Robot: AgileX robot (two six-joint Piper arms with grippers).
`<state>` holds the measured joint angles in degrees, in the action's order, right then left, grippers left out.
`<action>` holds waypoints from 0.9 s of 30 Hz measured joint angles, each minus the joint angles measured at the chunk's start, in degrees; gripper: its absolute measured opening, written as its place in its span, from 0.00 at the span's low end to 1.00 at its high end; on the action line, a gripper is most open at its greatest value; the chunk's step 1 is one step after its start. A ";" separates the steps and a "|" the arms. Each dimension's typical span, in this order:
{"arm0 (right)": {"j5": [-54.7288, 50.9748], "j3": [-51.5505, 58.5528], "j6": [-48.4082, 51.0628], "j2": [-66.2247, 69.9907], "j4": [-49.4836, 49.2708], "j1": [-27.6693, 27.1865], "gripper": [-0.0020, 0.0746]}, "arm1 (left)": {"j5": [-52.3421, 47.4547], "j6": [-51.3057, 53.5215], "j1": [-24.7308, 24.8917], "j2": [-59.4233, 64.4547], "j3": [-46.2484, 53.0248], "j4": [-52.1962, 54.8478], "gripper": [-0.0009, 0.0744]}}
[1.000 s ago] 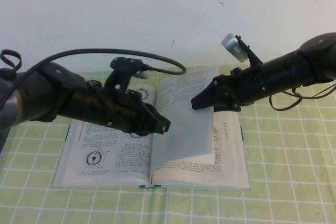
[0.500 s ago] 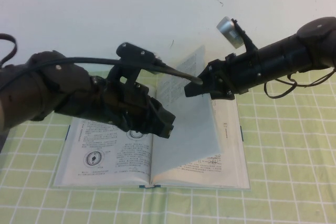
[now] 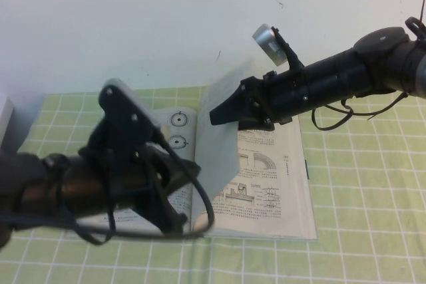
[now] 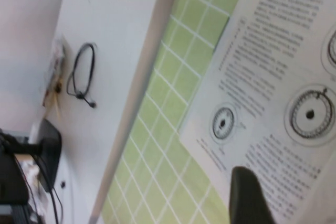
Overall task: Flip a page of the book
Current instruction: Open the closed book
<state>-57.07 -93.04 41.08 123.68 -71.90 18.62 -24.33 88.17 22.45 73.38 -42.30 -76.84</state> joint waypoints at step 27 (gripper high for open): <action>1.24 0.00 0.00 0.00 -3.74 0.46 0.46 | 19.77 26.25 21.25 14.40 2.18 -21.78 0.01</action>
<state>-55.83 -93.04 41.08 123.68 -75.63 19.08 -4.56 114.42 43.70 87.78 -40.12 -98.62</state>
